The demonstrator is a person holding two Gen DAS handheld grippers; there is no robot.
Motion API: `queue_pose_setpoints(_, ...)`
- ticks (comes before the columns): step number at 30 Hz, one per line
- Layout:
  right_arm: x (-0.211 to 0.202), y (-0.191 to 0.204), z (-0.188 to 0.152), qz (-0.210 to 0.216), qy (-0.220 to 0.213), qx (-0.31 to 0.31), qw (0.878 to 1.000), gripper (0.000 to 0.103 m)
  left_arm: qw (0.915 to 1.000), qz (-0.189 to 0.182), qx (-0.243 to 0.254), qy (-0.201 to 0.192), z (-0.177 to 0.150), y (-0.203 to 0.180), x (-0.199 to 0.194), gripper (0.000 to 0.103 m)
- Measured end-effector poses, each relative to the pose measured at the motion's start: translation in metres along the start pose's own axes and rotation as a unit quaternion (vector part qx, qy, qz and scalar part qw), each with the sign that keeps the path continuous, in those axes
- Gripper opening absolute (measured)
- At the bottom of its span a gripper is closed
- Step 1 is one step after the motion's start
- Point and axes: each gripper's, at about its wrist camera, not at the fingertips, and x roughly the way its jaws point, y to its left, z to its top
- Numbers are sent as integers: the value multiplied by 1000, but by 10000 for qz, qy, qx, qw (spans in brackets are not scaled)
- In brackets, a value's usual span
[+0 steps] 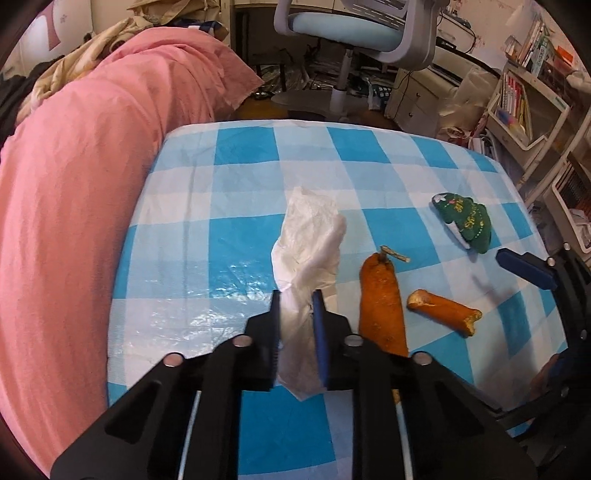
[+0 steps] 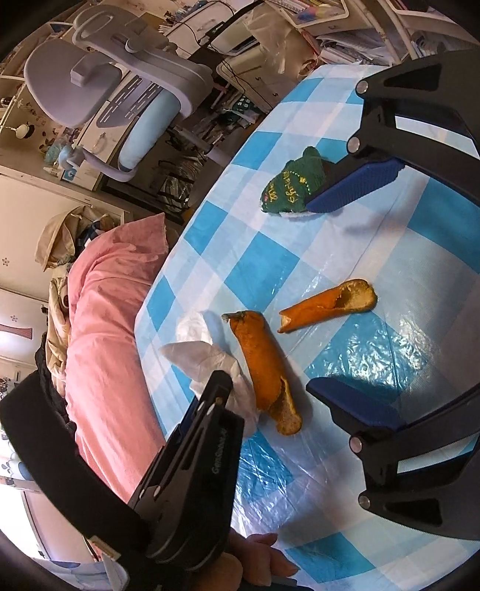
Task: Collect trash
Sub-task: 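Lift the napkin with the left tool while the right tool grasps an orange peel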
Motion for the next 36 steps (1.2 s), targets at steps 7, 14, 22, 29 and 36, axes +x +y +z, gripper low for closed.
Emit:
queue_pose_setpoints(7, 6, -2, 2, 46, 107, 51, 9999, 77, 9995, -151, -234, -179, 5, 6, -14, 9)
queue_pose_setpoints(14, 13, -8, 0, 172, 341, 244, 9990, 45, 9978, -293, -358, -466, 12, 7, -34, 9)
queue_pose_setpoints(22, 4, -9, -4, 392, 431, 436, 9974, 16, 9957, -369, -341, -783, 14, -5, -62, 9)
queue_pose_setpoints(29, -37, 6, -2, 505, 162, 430, 9977, 16, 9909, -274, -324, -1276, 1, -24, -107, 9)
queue_pose_setpoints(36, -89, 30, -13, 584, -92, 277, 9979, 16, 9864, 108, -41, -1641, -32, -45, -151, 9)
